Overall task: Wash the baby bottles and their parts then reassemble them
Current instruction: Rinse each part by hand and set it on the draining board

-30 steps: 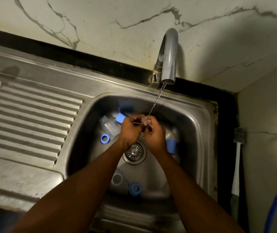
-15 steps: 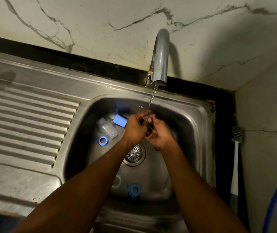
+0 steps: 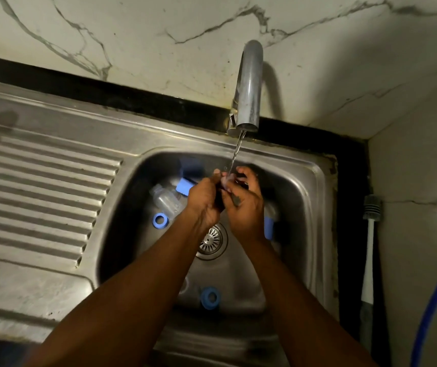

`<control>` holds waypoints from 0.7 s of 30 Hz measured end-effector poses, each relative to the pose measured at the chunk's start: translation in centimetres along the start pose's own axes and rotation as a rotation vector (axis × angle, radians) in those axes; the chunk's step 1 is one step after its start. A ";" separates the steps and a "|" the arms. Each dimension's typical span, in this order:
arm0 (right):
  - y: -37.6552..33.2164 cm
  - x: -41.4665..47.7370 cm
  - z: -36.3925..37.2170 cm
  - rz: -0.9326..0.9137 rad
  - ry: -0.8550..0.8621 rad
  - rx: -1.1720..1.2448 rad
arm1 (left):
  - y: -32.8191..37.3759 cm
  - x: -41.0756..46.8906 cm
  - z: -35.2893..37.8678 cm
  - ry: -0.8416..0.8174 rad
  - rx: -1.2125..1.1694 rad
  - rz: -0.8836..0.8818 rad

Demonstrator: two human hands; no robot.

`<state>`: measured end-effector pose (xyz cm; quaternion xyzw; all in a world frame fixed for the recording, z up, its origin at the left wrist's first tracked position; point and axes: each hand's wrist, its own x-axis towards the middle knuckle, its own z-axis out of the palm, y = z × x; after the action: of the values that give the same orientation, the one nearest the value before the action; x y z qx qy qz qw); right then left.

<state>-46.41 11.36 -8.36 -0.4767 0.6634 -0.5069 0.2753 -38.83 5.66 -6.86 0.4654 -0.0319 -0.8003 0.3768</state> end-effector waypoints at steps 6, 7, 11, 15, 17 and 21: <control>-0.2 0.6 -0.5 -0.156 -0.002 -0.252 | 0.2 0.2 1.1 0.034 -0.105 -0.185; -0.2 0.5 -0.4 -0.160 0.016 -0.263 | 0.2 0.3 1.0 0.028 -0.083 -0.189; -0.8 0.7 -0.5 -0.044 -0.113 -0.367 | -0.2 0.1 0.6 0.005 -0.034 -0.141; -1.8 2.0 -0.5 -0.067 -0.142 -0.633 | 0.1 -0.5 0.5 -0.032 -0.087 -0.054; -2.1 1.7 0.1 0.005 -0.158 -0.505 | 0.4 -0.6 0.6 -0.039 -0.108 -0.034; -1.9 2.9 0.0 0.297 -0.195 -0.239 | 0.0 -0.6 -0.5 -0.012 -0.083 -0.011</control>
<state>-46.89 8.67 -6.25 -0.4498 0.7520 -0.3298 0.3513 -38.29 6.22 -6.68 0.4446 0.0016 -0.8059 0.3910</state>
